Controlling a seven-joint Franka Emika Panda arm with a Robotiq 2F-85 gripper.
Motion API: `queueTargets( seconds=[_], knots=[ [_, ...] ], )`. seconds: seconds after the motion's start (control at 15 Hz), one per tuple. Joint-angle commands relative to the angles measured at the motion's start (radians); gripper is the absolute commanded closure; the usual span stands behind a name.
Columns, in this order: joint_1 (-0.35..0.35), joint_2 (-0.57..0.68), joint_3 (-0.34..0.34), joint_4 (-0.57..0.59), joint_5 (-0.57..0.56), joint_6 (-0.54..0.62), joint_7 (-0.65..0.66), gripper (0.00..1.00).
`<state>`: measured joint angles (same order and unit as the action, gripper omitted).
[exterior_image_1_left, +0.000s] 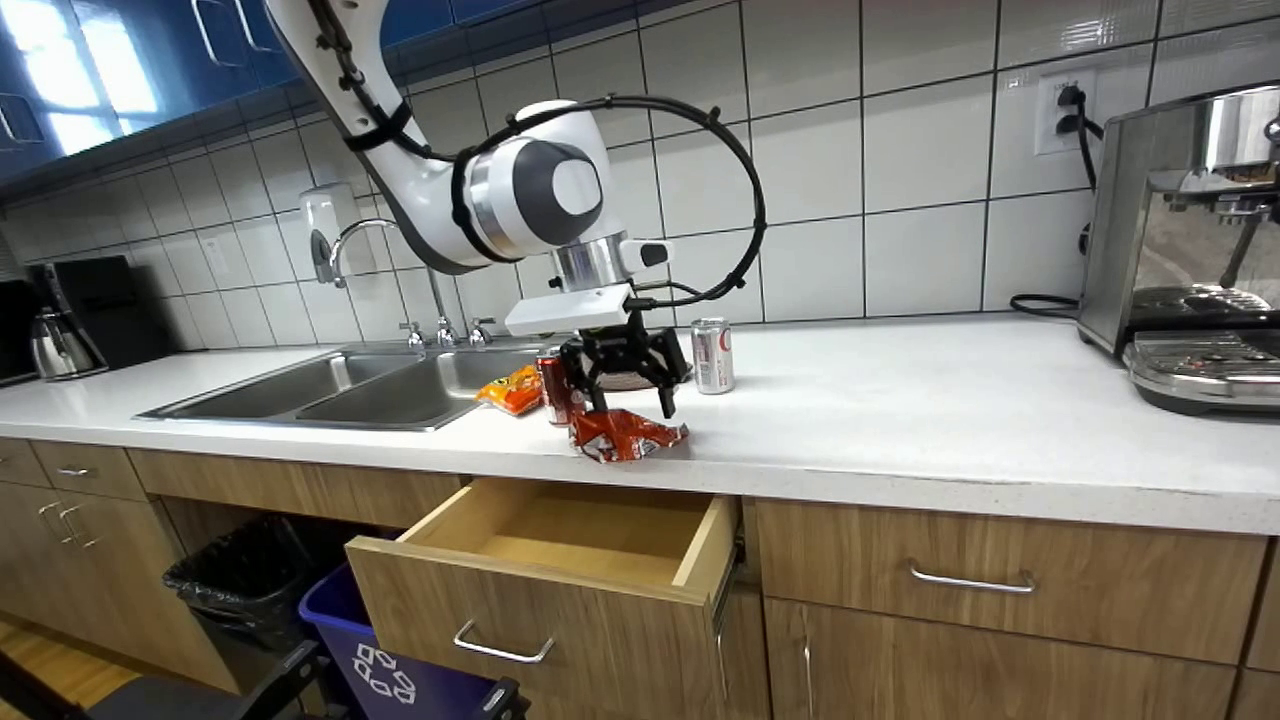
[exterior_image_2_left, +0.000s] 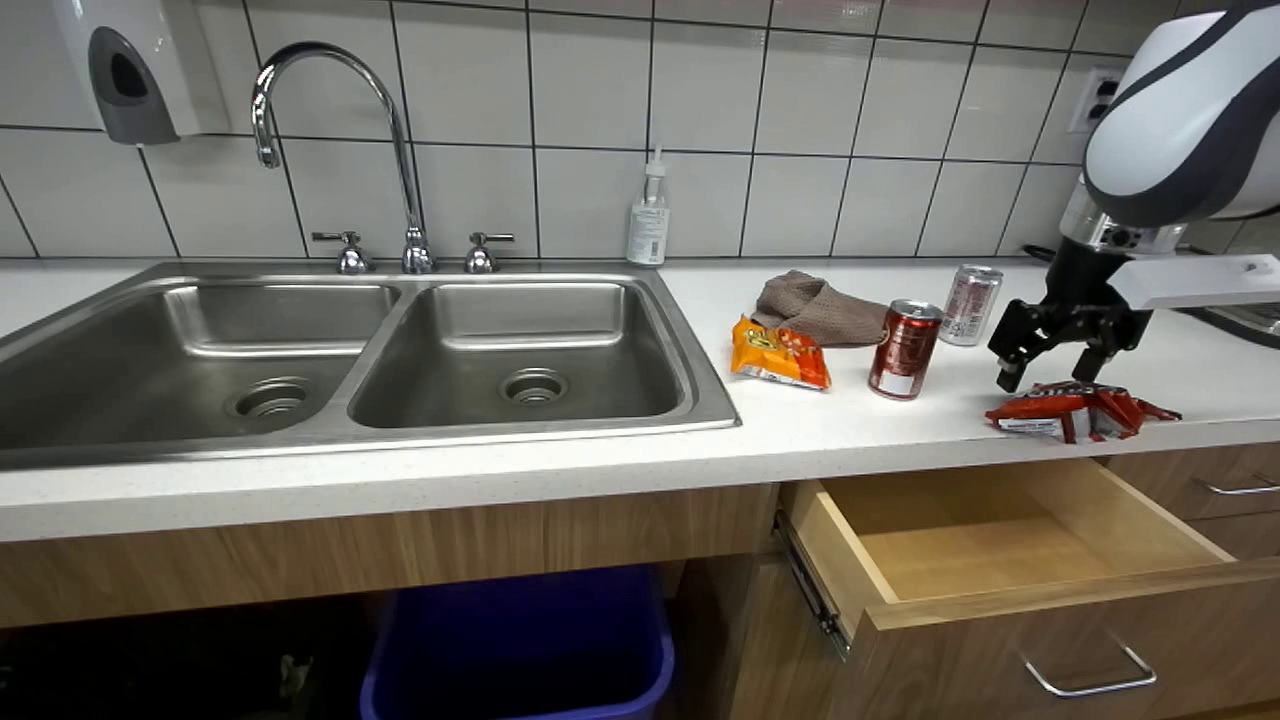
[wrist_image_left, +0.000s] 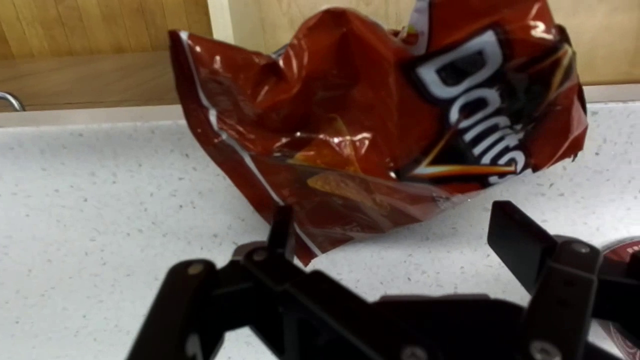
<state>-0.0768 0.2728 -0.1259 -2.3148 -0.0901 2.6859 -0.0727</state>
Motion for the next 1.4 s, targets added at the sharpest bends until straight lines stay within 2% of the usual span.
queueTargets(
  seconds=[0.0,0.87,1.33],
  knots=[
    [-0.005,-0.012,0.005,-0.01,-0.02,-0.001,-0.007,0.0],
    [-0.039,-0.088,0.02,-0.102,0.018,-0.029,-0.103,0.0],
    [-0.035,-0.138,0.017,-0.159,0.017,-0.042,-0.121,0.0]
  ],
)
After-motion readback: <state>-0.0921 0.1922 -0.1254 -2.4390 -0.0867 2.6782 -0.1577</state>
